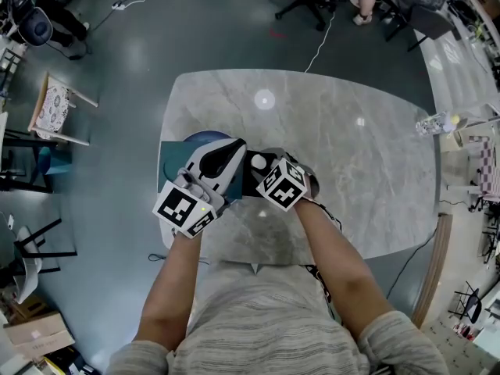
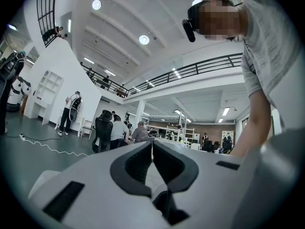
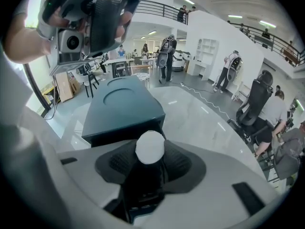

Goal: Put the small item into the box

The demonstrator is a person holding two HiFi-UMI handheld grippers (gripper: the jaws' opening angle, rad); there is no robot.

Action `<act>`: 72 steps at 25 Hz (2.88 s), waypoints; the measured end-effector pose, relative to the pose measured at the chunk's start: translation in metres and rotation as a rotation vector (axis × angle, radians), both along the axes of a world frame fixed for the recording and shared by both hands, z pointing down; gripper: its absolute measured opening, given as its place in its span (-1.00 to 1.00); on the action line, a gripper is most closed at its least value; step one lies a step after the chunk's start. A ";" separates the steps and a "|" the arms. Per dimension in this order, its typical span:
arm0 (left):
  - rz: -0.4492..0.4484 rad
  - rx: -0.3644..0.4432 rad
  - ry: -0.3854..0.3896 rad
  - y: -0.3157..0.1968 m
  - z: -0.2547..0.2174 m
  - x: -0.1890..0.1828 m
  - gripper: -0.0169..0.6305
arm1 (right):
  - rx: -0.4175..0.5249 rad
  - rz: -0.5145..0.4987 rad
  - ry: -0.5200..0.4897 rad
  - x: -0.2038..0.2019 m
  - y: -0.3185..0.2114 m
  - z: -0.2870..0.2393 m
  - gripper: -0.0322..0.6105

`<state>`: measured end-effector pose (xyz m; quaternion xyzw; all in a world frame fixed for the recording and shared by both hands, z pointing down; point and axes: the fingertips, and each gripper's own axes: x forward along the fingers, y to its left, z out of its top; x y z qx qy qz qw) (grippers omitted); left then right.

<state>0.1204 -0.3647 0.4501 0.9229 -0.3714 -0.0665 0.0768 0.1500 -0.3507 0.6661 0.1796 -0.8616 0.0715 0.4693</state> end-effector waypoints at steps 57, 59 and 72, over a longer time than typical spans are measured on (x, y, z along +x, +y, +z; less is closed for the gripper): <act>0.047 0.132 -0.002 0.035 -0.071 0.009 -0.88 | 0.327 0.300 -0.721 0.036 0.015 -0.234 -0.30; 0.051 0.150 0.002 0.038 -0.079 0.009 -0.88 | 0.359 0.297 -0.750 0.039 0.021 -0.251 -0.33; 0.100 0.252 -0.011 0.057 -0.119 0.025 -0.88 | 0.558 0.263 -0.848 0.059 0.047 -0.336 -0.77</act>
